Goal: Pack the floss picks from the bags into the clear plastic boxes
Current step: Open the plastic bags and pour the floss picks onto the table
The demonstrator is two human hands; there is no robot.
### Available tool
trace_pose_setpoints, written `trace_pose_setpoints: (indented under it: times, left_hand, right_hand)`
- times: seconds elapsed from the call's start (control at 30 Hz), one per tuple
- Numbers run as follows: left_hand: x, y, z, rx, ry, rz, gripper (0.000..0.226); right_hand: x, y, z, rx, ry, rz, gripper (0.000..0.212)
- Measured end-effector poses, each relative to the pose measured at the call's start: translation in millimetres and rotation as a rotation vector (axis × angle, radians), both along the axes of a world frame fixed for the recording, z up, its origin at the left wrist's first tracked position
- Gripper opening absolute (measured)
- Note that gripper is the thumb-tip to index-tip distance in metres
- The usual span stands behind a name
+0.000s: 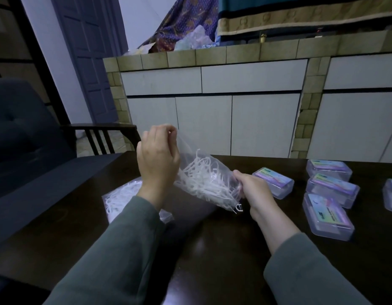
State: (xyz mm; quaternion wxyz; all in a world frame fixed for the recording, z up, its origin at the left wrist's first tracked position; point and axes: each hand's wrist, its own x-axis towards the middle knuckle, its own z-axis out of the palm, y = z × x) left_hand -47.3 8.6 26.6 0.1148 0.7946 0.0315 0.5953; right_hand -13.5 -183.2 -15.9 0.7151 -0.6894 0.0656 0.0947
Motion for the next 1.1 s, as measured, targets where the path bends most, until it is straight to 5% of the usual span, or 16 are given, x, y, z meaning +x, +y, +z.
trace_pose_setpoints:
  times: [0.2,0.3,0.53,0.63,0.73,0.9,1.1]
  left_hand:
    - [0.6,7.0,-2.0,-0.047,0.018,-0.004,0.014]
    - [-1.9,6.2,3.7,-0.041,-0.010,-0.013,0.016]
    - [-3.3,11.4,3.1,-0.029,-0.007,-0.023,0.016]
    - [-1.2,17.2,-5.2,-0.044,0.027,0.005,0.017]
    - [-0.5,22.0,-15.7,-0.086,0.068,0.019,0.020]
    - [-1.9,28.0,-24.8,-0.212,0.050,-0.042,0.014]
    - [-3.6,36.0,-25.6,-0.287,0.010,-0.060,0.018]
  right_hand:
    - [0.3,2.4,-7.6,0.047,-0.180,-0.162,0.011]
    - [-5.3,2.5,-8.4,-0.108,-0.247,-0.111,0.012]
    - [-11.6,7.0,-8.6,-0.065,-0.245,-0.023,0.020]
    - [-14.9,10.9,-13.3,-0.124,-0.389,0.102,0.024]
    - [-13.2,20.1,-19.8,-0.270,-0.565,0.212,0.023]
    - [-13.0,39.0,-24.2,-0.871,-0.798,0.315,0.028]
    - [-7.5,42.5,-27.7,-1.094,-0.883,0.453,0.061]
